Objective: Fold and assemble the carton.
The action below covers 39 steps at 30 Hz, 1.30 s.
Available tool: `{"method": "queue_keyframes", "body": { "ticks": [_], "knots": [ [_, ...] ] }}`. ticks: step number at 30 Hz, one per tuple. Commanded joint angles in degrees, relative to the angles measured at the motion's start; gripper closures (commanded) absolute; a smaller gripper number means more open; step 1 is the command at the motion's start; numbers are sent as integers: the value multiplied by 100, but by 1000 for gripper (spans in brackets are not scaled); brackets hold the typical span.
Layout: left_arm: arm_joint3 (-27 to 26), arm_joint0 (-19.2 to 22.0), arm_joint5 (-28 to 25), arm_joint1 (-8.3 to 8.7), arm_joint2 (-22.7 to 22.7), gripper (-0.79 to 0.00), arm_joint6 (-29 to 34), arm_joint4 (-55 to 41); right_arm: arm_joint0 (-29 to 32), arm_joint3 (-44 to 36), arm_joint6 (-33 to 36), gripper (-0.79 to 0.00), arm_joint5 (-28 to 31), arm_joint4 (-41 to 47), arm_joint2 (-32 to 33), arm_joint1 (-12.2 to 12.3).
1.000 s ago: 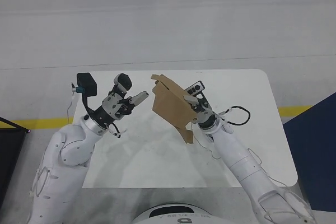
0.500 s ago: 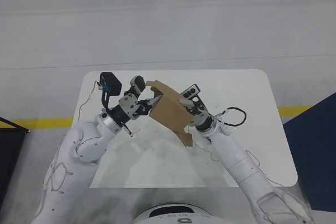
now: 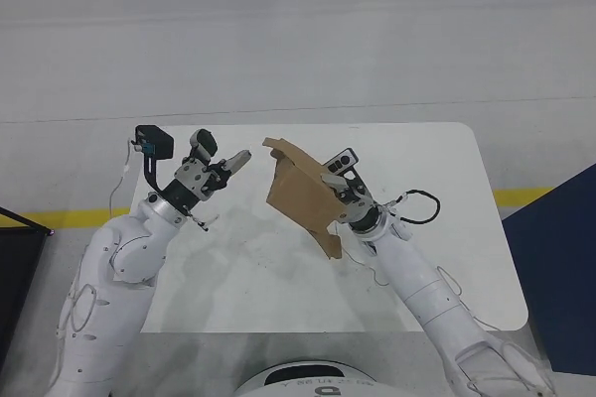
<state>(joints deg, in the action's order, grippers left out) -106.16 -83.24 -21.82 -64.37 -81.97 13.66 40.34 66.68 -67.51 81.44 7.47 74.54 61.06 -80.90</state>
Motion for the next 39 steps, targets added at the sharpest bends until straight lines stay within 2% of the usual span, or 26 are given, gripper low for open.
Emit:
{"method": "queue_keyframes", "body": {
  "ticks": [1, 5, 9, 14, 20, 23, 27, 30, 33, 36, 39],
  "knots": [
    [80, 108, 281, -17, 85, -785, 108, 13, -15, -10, 1, 0, -16, -25, -22, -12],
    [58, 434, 384, -50, 400, -785, 521, -98, -37, -11, -15, 0, -15, -85, -33, -29],
    [-63, 635, 236, -78, 682, -785, 651, -83, -31, 3, -37, 0, 8, -97, -2, -40],
    [-180, 592, -178, -65, 738, -785, 665, -102, 58, -7, -38, 0, 87, -76, 92, -40],
    [-199, 547, -170, -52, 719, -785, 721, 33, 119, -71, -50, 0, 67, -107, 143, -44],
    [-190, 524, -106, -40, 599, -785, 653, 109, 133, -99, -50, 0, 42, -122, 159, -47],
    [-258, 320, -99, 14, 165, -785, 455, 408, 164, -93, -46, 0, 53, -128, 231, -43],
    [-335, 79, -323, 61, -217, -785, 415, 223, 194, -76, -37, 0, 48, -123, 294, -37],
    [-349, -54, -295, 83, -559, -785, 387, -204, 204, -49, -58, 0, 7, -178, 313, -34],
    [-388, 36, -129, 93, -676, -785, 558, -447, 192, -20, -96, 0, -68, -295, 275, -36],
    [-524, 216, -82, 89, -532, -785, 671, -330, 182, -13, -118, 0, -115, -360, 239, -44]
  ]
}}
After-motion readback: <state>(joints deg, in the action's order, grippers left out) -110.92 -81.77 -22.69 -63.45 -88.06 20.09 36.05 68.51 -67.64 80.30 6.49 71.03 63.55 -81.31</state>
